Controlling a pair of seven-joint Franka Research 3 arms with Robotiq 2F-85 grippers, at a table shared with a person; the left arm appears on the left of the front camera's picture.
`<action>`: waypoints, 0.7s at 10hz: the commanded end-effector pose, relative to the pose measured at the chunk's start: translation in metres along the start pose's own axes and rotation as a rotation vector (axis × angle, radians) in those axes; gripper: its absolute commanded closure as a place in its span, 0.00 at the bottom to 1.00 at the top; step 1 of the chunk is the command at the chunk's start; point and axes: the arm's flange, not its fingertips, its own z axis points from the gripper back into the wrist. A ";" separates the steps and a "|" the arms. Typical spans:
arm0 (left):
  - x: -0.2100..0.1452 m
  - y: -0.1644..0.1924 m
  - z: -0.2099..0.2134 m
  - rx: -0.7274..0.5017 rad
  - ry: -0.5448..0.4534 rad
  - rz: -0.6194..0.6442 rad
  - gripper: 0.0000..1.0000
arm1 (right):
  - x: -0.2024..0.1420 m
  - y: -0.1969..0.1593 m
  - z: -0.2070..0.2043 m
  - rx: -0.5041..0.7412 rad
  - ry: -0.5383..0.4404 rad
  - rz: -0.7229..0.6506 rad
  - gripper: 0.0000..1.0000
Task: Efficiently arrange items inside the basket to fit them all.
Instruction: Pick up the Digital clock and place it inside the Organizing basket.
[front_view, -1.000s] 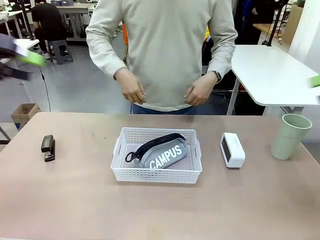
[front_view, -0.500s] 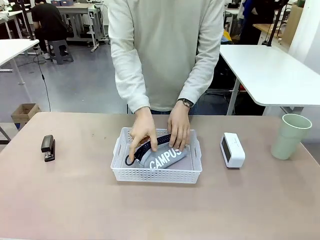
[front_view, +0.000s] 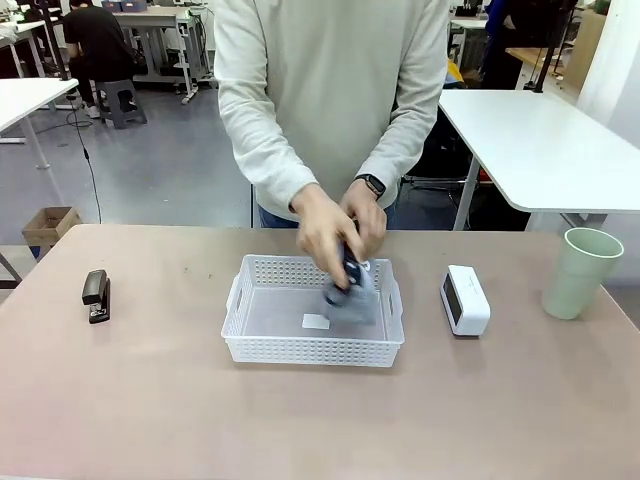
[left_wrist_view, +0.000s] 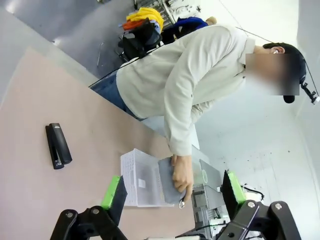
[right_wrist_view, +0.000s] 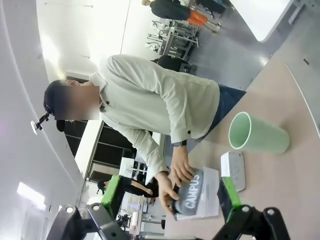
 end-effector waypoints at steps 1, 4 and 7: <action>-0.003 -0.004 0.007 -0.018 -0.012 -0.029 0.00 | 0.001 0.003 0.003 0.009 -0.010 0.032 0.00; -0.003 -0.004 0.007 -0.018 -0.012 -0.029 0.00 | 0.001 0.003 0.003 0.009 -0.010 0.032 0.00; -0.003 -0.004 0.007 -0.018 -0.012 -0.029 0.00 | -0.003 0.001 0.004 -0.006 -0.003 0.001 0.00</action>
